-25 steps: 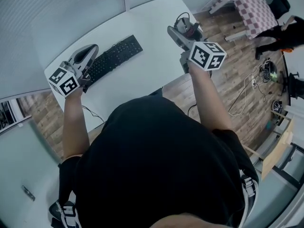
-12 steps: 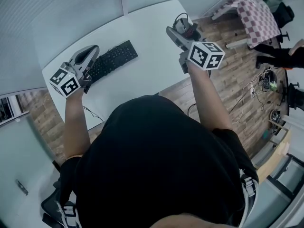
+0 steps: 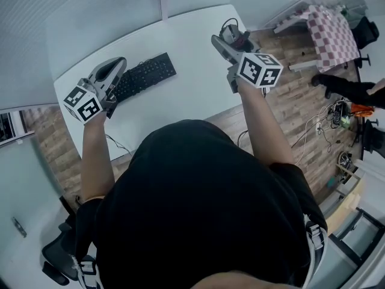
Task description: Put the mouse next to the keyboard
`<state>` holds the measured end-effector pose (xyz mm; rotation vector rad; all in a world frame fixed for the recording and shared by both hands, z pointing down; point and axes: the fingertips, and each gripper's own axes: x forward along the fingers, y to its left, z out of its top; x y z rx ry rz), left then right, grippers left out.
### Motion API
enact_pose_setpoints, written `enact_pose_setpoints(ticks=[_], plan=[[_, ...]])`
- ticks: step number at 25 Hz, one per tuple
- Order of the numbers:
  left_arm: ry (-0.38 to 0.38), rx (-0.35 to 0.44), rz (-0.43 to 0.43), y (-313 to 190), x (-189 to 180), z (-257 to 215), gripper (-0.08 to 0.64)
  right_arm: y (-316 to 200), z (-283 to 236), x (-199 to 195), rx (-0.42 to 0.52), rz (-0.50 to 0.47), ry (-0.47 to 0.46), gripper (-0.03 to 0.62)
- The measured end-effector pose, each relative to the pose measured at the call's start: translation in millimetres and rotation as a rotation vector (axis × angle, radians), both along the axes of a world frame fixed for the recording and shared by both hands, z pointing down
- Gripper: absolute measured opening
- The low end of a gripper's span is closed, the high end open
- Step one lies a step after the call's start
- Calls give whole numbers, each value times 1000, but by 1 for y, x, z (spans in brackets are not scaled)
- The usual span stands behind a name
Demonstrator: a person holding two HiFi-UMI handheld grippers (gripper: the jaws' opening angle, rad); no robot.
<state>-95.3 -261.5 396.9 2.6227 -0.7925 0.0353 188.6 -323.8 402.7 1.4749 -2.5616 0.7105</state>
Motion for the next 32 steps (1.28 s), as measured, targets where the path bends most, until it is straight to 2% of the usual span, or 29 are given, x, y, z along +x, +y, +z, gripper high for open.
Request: enact_pose_setpoints(ticks=[15,32], plan=[[-31,-36,-71,-1,-31,14,21,-37,68,-21,-110,-46,25,411],[-55,-80,-98,-21,-40,41,21,-69,162,-20,-268,-21,91,411]])
